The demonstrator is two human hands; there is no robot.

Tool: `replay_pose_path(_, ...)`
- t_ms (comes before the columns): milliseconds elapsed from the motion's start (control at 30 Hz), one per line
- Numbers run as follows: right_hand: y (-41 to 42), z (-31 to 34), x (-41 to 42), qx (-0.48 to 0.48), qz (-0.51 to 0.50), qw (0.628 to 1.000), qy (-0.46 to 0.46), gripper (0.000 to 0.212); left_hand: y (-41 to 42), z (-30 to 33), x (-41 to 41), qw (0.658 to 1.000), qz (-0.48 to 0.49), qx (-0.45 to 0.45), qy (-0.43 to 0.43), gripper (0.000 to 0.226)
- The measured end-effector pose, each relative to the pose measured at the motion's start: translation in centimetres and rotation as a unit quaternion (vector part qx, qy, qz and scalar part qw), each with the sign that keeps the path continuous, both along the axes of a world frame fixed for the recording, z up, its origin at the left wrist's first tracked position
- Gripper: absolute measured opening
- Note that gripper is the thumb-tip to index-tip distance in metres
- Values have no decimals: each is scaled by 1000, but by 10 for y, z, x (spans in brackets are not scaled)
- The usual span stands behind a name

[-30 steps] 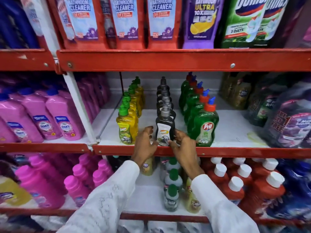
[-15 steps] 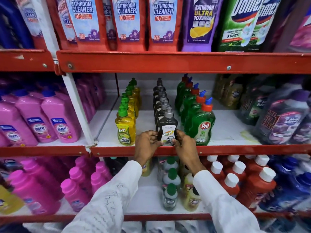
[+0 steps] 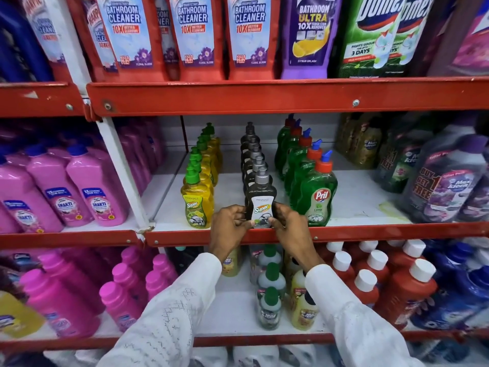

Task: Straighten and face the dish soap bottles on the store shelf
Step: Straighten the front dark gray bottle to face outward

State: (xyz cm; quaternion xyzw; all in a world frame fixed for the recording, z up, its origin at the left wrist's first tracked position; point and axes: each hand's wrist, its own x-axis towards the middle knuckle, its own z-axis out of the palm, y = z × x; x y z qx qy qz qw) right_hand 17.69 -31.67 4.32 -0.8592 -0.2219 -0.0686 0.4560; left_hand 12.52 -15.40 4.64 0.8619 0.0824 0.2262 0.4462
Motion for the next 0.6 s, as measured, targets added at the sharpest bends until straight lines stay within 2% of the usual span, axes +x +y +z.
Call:
replay_pose_path(100,1,0,-6,34,-6,999,10,49,0,5,-7,1000,1,-2,-7,42)
replay_pose_path(167,2,-1,-18,117,-75,990,-8,47,3,6,-19,1000,10,1,-18,44)
replay_pose_path(233,6,0,-35,211,-153,963,-72,38,11,2,-38,997,30,7,-72,28)
replay_pose_path(300,23,2,-51,241,-139,951,-134,25,27,-3,-61,984,88,21,-154,16)
replay_pose_path(400,65,7,-64,210,-50,967,-131,23,69,-5,-79,963,165,-26,-210,23)
replay_pose_path(467,96,9,-63,163,-7,983,-90,31,98,-3,-77,970,166,-47,-171,38)
replay_pose_path(600,131,9,-51,70,29,997,-33,44,128,-2,-58,997,78,-15,-12,75)
